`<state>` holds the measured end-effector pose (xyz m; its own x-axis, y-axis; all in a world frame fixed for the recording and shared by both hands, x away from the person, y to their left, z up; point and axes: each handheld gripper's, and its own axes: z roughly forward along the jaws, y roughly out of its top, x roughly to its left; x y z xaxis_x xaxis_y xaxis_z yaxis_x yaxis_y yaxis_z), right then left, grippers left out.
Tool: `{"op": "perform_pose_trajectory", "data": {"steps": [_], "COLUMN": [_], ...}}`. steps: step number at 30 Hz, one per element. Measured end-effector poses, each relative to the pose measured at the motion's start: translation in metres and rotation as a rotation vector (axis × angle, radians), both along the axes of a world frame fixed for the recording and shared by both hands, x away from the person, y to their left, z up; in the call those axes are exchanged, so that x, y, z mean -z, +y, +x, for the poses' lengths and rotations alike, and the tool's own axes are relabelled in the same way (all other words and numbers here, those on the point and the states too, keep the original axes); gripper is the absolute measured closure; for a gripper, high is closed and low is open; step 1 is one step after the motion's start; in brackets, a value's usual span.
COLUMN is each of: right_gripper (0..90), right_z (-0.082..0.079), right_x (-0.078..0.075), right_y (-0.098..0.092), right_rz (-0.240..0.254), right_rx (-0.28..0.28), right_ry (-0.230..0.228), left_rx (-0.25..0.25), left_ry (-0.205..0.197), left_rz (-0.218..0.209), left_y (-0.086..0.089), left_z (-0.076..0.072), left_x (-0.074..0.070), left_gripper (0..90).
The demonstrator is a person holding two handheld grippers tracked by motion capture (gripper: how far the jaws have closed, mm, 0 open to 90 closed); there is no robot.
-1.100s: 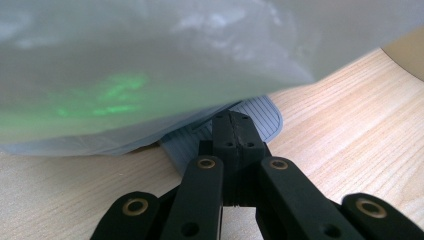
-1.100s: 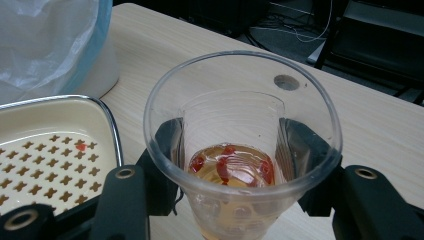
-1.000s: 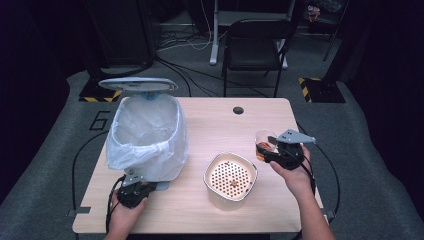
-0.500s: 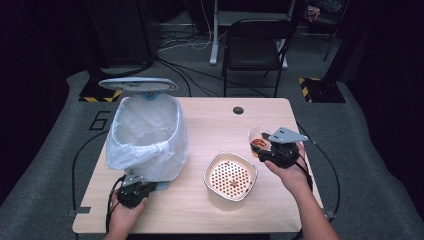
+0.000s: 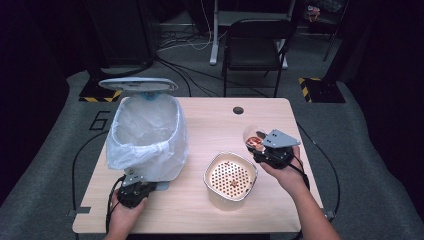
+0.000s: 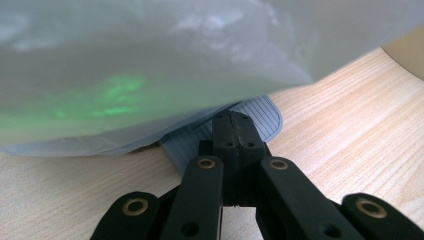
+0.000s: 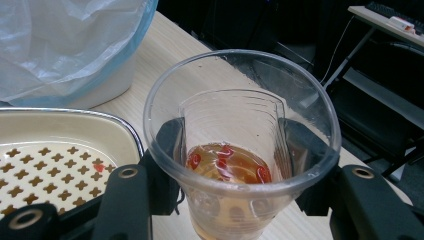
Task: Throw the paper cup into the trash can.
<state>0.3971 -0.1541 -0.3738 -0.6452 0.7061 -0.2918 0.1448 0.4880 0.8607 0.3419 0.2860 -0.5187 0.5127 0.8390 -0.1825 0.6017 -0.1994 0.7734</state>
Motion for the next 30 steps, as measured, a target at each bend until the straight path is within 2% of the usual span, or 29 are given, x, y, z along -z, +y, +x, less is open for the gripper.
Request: {"op": "perform_pose_trajectory", "data": {"steps": [7,13,16,17,19,21,26,28,30], "right_gripper": [46.6,46.7,46.7,46.6,46.7,46.6,46.6,46.6,46.7], "right_z": [-0.001,-0.001,-0.003,-0.005,-0.005,-0.007,-0.007,-0.007,-0.008], "right_x": [0.002,0.005,0.006,0.007,0.007,0.009,0.012,0.012,0.010], "right_y": [0.002,0.005,0.007,0.009,0.010,0.014,0.022,0.023,0.027], "right_rz": [-0.030,-0.053,-0.070,-0.089,-0.100,-0.138,-0.196,-0.206,-0.241], "right_rx": [-0.034,-0.055,-0.071,-0.093,-0.101,-0.126,-0.185,-0.190,-0.205], "right_ry": [-0.049,-0.057,-0.075,-0.096,-0.108,-0.132,-0.161,-0.165,-0.191], "left_rx": [0.000,-0.001,-0.001,-0.001,0.000,-0.001,-0.001,-0.001,-0.002], "left_ry": [0.000,0.000,0.002,0.002,0.001,0.002,0.003,0.003,0.002], "left_rz": [-0.001,0.000,-0.002,-0.002,-0.002,-0.001,-0.003,-0.004,-0.005], "left_y": [0.000,0.000,0.000,0.000,0.000,0.000,0.000,0.000,0.000], "left_z": [0.000,0.000,0.000,0.000,0.000,0.000,0.000,0.000,0.000], "left_x": [0.000,0.000,0.000,0.000,0.000,0.000,0.000,0.000,0.000], "left_gripper": [90.0,90.0,90.0,90.0,90.0,90.0,90.0,90.0,90.0]}}
